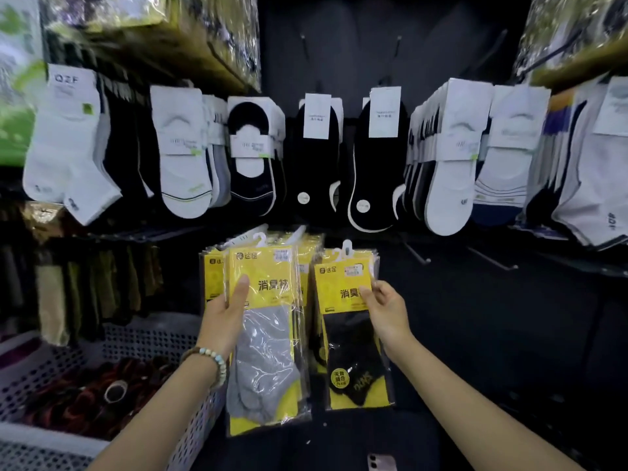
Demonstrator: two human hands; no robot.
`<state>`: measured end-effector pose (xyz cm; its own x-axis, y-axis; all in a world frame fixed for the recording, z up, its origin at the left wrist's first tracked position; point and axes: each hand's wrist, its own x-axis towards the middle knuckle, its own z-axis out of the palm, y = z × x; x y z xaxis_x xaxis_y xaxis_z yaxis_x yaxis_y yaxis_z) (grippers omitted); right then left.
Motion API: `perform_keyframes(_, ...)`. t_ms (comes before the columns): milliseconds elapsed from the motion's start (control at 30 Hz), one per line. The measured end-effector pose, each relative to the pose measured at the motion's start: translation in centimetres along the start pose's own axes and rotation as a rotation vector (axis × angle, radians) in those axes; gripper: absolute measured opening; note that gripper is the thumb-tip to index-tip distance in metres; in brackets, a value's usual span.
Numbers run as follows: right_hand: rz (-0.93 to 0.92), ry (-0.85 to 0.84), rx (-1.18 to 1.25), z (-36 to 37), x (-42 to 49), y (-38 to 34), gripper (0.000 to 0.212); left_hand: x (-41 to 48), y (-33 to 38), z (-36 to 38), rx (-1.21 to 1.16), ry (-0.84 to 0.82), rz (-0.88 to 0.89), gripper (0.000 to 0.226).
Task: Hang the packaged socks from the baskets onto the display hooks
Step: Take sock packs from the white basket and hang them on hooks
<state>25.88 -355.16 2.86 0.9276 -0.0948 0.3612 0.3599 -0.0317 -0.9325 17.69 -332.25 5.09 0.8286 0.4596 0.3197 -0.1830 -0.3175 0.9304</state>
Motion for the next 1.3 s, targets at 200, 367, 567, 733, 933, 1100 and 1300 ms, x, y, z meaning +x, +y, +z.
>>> perform_keyframes(200, -0.080, 0.089, 0.012, 1.5, 1.1, 1.3, 0.014, 0.5, -0.3, -0.4, -0.030, 0.022, 0.021, 0.052)
perform_keyframes(367, -0.030, 0.083, 0.100, 0.4, -0.4, 2.7, 0.008, 0.8, -0.4, 0.1, -0.047, -0.001, 0.039, 0.041)
perform_keyframes(567, -0.075, 0.125, 0.124, -1.6, -1.0, 1.9, 0.009, 0.8, 0.2, 1.2, -0.024, 0.009, 0.030, 0.051)
perform_keyframes(733, -0.111, 0.083, 0.067, -0.3, 0.4, 1.1, 0.011, 1.0, 0.4, 1.3, -0.028, 0.020, 0.027, 0.053)
perform_keyframes(933, -0.052, 0.194, 0.034, 1.5, 2.8, 2.5, 0.011, 1.3, 0.2, 1.2, -0.041, 0.018, 0.050, 0.054)
perform_keyframes(1100, 0.072, 0.351, -0.019, 2.4, 5.3, 3.1, 0.012, 1.4, -0.1, 1.4, -0.041, -0.019, 0.061, 0.053)
perform_keyframes(1300, 0.234, 0.447, 0.036, 0.6, 4.4, 4.0, 0.018, 0.5, -0.7, 2.0, -0.054, -0.041, 0.056, 0.054)
